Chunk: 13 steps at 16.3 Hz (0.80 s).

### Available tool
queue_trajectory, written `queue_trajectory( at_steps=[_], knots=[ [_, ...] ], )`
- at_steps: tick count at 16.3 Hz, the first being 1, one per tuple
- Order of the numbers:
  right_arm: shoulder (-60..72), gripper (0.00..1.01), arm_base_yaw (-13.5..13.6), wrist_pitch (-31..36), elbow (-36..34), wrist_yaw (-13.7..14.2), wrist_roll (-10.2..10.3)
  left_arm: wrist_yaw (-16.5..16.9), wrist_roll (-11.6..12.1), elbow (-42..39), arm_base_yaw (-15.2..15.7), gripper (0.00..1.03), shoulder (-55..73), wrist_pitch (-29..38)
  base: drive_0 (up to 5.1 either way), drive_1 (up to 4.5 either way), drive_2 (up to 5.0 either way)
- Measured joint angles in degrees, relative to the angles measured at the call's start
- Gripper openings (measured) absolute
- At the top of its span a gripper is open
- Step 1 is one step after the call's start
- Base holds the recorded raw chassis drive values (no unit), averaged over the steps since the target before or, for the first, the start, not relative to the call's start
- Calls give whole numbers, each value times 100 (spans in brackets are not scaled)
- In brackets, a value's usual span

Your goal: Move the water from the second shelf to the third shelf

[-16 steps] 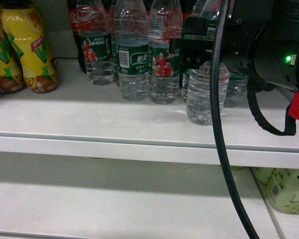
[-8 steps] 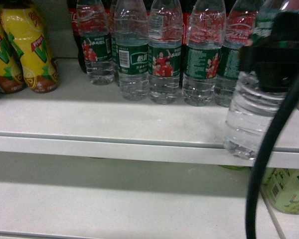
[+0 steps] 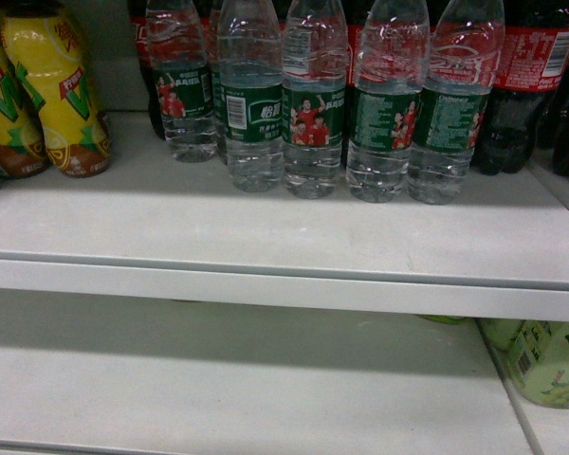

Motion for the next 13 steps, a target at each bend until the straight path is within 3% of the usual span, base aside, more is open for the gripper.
queue_trajectory(
  at_steps=[3, 5, 7, 8, 11, 13],
  knots=[
    [-643, 42, -793, -470, -2, -743, 284, 0, 0, 0, 0, 98, 0, 0, 0, 0, 0],
    [-931, 42, -1128, -833, -2, -1209, 428, 2, 0, 2, 0, 98, 0, 0, 0, 0, 0],
    [-1128, 42, -1274, -1038, -2, -1497, 457, 0, 0, 0, 0, 98, 0, 0, 0, 0, 0],
    [-1281, 42, -1416, -1174, 22, -1799, 516, 0, 0, 0, 0, 98, 0, 0, 0, 0, 0],
    [-1506, 42, -1379, -1427, 63, -1926, 538, 2, 0, 0, 0, 98, 0, 0, 0, 0, 0],
    [-1611, 42, -1108, -1613, 68, -1928, 540, 2, 0, 0, 0, 98, 0, 0, 0, 0, 0]
  ],
)
